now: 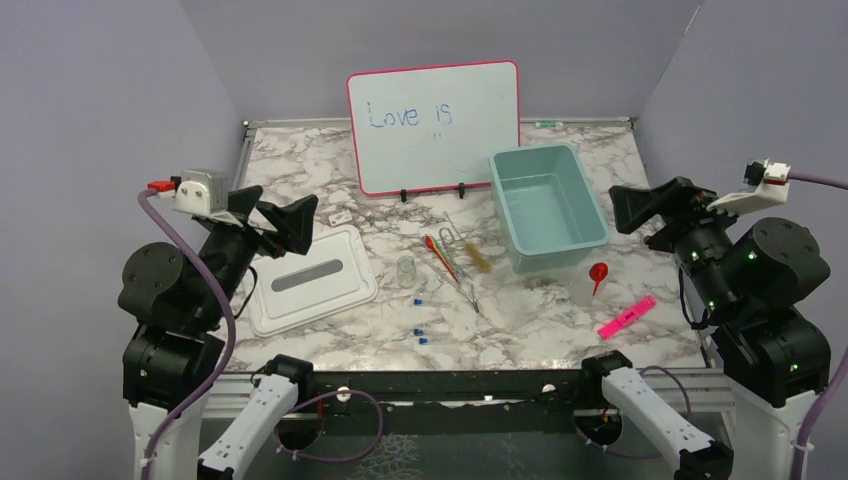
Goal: Organize the chemistry lab equipment
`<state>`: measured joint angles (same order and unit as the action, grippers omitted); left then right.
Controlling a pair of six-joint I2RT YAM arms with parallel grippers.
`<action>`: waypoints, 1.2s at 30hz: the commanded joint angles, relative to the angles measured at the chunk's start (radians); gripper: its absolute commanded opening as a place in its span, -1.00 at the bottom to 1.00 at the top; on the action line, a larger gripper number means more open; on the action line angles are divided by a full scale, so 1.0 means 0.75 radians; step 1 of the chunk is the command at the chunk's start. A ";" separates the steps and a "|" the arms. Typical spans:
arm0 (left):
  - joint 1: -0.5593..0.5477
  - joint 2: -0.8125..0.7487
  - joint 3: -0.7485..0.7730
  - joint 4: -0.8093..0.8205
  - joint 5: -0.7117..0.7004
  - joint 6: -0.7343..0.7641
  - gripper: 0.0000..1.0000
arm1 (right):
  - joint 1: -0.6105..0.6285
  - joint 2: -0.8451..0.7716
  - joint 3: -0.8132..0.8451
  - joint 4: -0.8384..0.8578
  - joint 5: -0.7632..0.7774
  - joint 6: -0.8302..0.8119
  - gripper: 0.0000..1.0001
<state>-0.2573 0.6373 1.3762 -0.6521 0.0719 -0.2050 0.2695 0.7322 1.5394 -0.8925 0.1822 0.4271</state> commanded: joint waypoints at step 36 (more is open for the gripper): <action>-0.052 -0.033 -0.960 0.712 0.401 -0.308 0.97 | 0.581 0.748 -0.588 0.459 -0.094 0.110 0.35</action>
<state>-0.2905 0.6003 0.6720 -0.1642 0.3504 -0.4049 0.6952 1.2465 1.1034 -0.6041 -0.0624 0.4892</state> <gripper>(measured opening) 0.986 0.676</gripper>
